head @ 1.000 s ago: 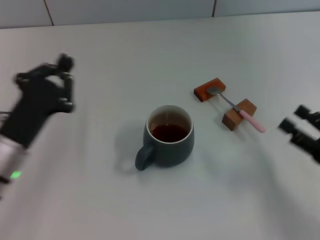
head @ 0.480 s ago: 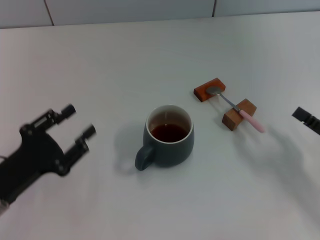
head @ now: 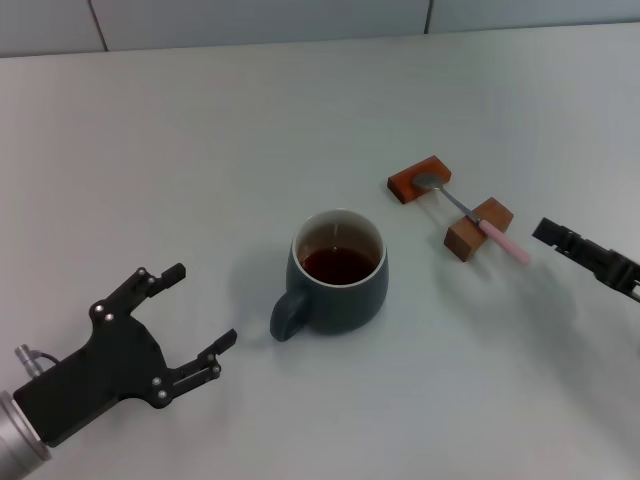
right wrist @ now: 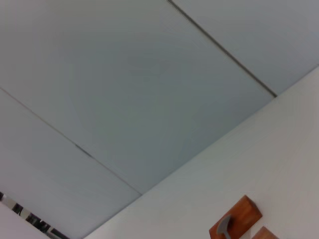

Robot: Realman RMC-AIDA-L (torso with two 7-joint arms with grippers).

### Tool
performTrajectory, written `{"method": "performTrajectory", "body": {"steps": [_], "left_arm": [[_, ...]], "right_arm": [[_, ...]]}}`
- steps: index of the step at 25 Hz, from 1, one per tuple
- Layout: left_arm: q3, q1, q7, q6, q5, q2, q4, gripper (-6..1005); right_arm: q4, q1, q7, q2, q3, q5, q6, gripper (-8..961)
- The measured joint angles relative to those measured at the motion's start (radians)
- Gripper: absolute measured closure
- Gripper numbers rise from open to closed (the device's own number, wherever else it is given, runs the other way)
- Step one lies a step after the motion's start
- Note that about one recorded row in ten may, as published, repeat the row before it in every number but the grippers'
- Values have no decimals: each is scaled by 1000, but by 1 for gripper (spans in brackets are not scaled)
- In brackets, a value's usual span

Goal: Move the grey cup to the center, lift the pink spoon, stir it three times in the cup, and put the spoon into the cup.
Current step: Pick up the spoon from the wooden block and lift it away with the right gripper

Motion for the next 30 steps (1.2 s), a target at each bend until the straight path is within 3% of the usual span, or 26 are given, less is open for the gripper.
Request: {"method": "performTrajectory", "body": {"steps": [6,30], "left_arm": [[6,-2,5,-14,0,-1,-14,133],[32,-3,10,-29,0,-1,-32,139]], "right_arm": [[-28,16,3,2,-29,-1,62,190],[-51,36,2,12,-52,-1,140,265]]}}
